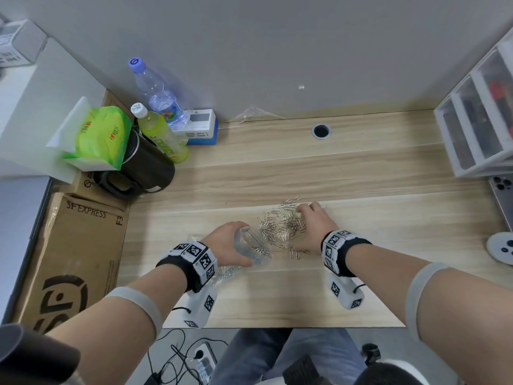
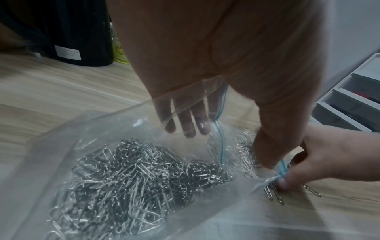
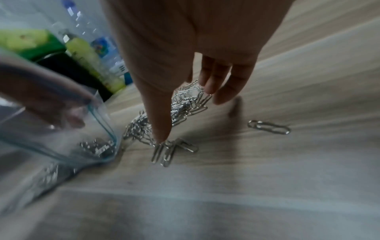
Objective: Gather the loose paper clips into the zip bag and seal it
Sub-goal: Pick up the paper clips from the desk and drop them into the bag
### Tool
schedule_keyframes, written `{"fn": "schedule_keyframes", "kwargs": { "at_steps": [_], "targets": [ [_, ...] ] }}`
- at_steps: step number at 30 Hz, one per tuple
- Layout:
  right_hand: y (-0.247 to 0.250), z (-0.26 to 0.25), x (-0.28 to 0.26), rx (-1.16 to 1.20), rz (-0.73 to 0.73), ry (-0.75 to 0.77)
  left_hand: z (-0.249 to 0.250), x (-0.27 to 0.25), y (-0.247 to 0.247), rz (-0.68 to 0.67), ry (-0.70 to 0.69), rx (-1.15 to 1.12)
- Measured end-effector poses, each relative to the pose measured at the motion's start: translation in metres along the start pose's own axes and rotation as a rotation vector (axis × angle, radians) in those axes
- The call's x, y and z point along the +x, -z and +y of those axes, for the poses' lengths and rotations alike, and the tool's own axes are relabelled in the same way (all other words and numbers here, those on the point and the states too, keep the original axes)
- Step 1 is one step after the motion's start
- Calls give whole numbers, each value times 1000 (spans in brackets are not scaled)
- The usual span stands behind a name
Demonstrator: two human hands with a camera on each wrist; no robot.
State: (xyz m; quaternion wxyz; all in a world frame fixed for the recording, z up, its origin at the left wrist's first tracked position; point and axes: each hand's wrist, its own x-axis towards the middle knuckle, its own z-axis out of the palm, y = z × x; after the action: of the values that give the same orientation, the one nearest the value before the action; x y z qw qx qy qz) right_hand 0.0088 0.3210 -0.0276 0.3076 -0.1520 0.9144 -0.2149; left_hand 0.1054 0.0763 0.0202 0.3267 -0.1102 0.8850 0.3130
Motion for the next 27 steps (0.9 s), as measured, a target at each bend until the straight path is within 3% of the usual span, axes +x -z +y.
{"fn": "schedule_keyframes", "kwargs": {
  "at_steps": [4,14,17,23,27],
  "targets": [
    [0,2,-1,-242,-79,42,2,1,2,-8,7,-13],
    [-10,-8,18,16,-1,92,2,2,6,-10,10,-42],
    [-5,-10,18,-40,19,120,1,3,8,-22,16,-54],
    [-6,-13,13,-299,-99,184,2,4,9,-33,32,-68],
    [-9,-17,19,-206,-62,167,1,1,9,-29,40,-74]
  ]
}}
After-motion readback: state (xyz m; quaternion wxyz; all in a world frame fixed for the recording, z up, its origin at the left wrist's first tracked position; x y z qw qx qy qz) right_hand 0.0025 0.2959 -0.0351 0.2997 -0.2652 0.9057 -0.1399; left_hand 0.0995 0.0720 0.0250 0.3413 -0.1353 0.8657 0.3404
